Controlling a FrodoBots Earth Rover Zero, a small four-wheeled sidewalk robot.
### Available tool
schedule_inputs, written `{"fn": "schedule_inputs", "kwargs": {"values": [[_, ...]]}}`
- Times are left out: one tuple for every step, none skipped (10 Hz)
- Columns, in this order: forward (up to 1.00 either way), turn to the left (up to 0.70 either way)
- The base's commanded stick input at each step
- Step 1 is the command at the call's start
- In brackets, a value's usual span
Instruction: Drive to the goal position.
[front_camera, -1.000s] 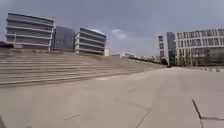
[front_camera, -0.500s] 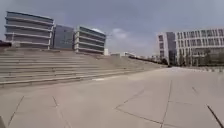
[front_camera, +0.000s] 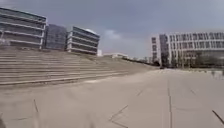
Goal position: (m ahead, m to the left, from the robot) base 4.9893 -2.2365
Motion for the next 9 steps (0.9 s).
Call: {"fn": "schedule_inputs", "kwargs": {"values": [[0.70,0.00],[0.70,0.00],[0.70,0.00],[0.70,0.00],[0.70,0.00],[0.70,0.00],[0.70,0.00],[0.70,0.00],[0.70,0.00]]}}
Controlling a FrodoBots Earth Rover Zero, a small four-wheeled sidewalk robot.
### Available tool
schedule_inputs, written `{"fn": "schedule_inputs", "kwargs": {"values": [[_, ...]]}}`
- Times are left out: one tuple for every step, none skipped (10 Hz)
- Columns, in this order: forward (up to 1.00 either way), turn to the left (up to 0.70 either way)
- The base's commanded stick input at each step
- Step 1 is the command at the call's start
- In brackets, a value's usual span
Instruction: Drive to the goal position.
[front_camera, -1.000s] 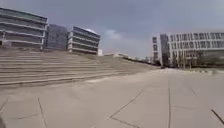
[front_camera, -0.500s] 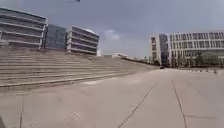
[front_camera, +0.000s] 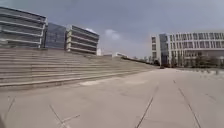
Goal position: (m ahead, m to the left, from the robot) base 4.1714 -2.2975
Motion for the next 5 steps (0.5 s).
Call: {"fn": "schedule_inputs", "kwargs": {"values": [[0.70,0.00],[0.70,0.00],[0.70,0.00],[0.70,0.00],[0.70,0.00]]}}
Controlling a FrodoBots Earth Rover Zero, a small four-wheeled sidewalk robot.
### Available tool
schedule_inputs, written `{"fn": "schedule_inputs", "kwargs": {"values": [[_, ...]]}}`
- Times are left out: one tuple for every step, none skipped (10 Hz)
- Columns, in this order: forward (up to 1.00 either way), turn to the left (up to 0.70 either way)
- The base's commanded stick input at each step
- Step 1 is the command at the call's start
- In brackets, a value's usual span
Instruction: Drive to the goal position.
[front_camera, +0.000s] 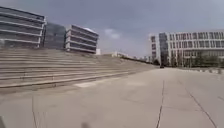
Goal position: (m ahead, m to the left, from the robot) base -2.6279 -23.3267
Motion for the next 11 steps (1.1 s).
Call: {"fn": "schedule_inputs", "kwargs": {"values": [[0.70,0.00],[0.70,0.00],[0.70,0.00],[0.70,0.00],[0.70,0.00],[0.70,0.00],[0.70,-0.22],[0.70,-0.35],[0.70,-0.35],[0.70,-0.35],[0.70,-0.35]]}}
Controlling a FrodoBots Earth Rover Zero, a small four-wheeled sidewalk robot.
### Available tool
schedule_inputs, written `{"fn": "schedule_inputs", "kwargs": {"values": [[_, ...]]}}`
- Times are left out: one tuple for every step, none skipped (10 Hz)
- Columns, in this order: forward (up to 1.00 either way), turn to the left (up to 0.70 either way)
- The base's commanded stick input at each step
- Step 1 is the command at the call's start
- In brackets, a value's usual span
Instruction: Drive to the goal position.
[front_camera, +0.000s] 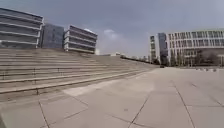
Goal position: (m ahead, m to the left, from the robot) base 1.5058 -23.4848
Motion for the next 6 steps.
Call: {"fn": "schedule_inputs", "kwargs": {"values": [[0.70,-0.35],[0.70,-0.35],[0.70,-0.13],[0.70,0.00],[0.70,0.00],[0.70,0.00]]}}
